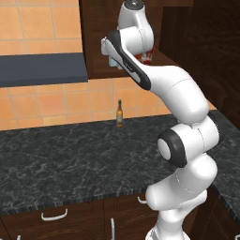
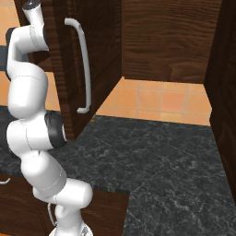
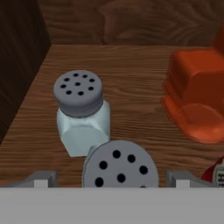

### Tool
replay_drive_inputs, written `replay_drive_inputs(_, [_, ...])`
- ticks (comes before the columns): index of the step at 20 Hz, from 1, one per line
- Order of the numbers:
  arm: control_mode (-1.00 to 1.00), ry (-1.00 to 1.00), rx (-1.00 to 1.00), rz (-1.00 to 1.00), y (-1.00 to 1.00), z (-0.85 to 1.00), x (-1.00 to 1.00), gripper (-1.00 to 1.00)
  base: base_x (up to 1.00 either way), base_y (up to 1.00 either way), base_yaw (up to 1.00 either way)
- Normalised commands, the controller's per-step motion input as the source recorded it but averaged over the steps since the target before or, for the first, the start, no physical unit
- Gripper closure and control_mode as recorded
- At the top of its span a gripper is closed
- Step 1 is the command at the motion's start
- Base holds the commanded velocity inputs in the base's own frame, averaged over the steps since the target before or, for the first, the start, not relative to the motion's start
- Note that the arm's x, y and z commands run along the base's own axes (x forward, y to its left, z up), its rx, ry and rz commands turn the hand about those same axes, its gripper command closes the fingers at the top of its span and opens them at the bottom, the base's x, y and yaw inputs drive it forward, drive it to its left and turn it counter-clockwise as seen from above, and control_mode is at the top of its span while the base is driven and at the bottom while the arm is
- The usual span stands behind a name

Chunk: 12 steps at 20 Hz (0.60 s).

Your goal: Put the shaker and condiment bottle from the counter next to their counterparts in the cabinet.

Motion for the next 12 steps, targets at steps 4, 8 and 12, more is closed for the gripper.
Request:
replay_drive_inputs(4, [-1.00,0.00,0.00,-0.07,0.00,0.00,0.00,-1.00,0.00,0.00,0.00])
replay_drive_inputs(8, [-1.00,-0.01,0.00,-0.08,0.00,0.00,-0.05,-1.00,0.00,0.00,0.00])
replay_drive_inputs(12, [-1.00,-0.04,0.00,-0.08,0.00,0.03,-0.20,-1.00,0.00,0.00,0.00])
